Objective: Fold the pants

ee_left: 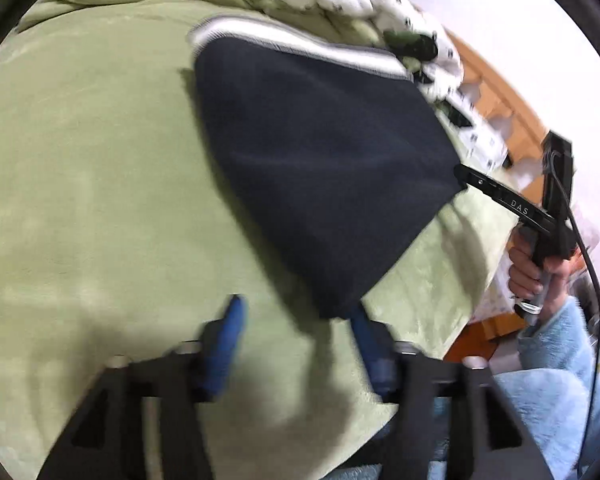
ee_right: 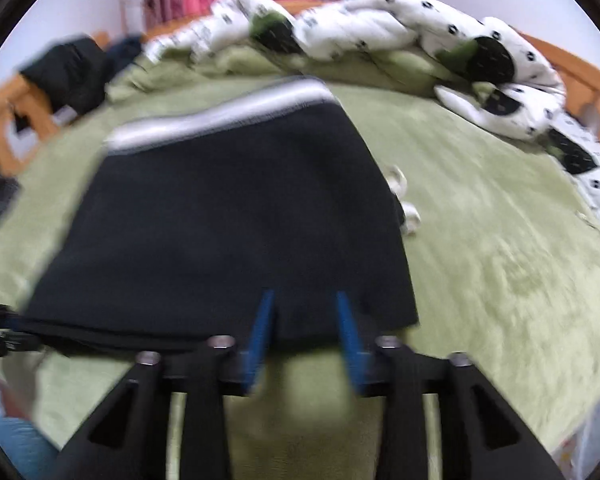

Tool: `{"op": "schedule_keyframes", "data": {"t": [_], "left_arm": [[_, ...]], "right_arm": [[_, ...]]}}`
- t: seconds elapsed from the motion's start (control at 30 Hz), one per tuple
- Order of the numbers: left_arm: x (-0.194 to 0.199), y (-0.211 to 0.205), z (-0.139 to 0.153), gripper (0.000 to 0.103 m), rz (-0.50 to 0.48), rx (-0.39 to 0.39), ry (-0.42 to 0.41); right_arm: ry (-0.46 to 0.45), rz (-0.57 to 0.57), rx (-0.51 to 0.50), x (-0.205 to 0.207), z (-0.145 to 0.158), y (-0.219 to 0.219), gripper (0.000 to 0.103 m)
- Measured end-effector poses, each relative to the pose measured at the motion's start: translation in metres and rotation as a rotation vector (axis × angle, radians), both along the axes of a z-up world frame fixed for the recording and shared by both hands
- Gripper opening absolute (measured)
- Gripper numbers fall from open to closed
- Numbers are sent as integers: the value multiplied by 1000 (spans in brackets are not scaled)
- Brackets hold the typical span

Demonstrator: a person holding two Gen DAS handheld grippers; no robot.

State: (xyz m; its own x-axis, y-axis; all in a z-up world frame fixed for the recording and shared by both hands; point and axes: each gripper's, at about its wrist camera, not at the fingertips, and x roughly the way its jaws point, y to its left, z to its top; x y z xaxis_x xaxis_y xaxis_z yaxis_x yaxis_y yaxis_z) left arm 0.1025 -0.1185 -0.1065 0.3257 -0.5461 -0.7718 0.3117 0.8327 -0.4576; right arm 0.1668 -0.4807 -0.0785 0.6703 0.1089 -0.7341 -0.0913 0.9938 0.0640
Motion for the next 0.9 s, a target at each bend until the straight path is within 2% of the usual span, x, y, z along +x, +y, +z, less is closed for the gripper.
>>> {"op": "schedule_keyframes", "data": {"t": [0.13, 0.23, 0.33, 0.4, 0.57, 0.67, 0.77, 0.83, 0.9], "left_arm": [[16, 9, 9, 63, -45, -49, 8], [26, 7, 21, 63, -100, -39, -9], [30, 14, 34, 63, -159, -4, -47], [34, 29, 39, 63, -127, -2, -76], [69, 53, 22, 63, 19, -72, -17], [96, 47, 7, 63, 92, -127, 9], [125, 36, -5, 63, 123, -199, 28], [144, 24, -13, 63, 123, -216, 29], [162, 9, -26, 63, 114, -211, 67]], "right_arm": [[-66, -24, 25, 33, 19, -8, 68], [-33, -61, -6, 78, 13, -12, 69], [20, -41, -39, 110, -4, -11, 69], [55, -26, -60, 125, -17, -9, 69], [73, -9, 6, 140, -31, -12, 77], [98, 15, 48, 142, -32, -19, 77], [114, 50, 40, 138, -32, -23, 77], [127, 90, 13, 136, -32, -22, 77], [171, 118, 25, 141, -38, -22, 77]]}}
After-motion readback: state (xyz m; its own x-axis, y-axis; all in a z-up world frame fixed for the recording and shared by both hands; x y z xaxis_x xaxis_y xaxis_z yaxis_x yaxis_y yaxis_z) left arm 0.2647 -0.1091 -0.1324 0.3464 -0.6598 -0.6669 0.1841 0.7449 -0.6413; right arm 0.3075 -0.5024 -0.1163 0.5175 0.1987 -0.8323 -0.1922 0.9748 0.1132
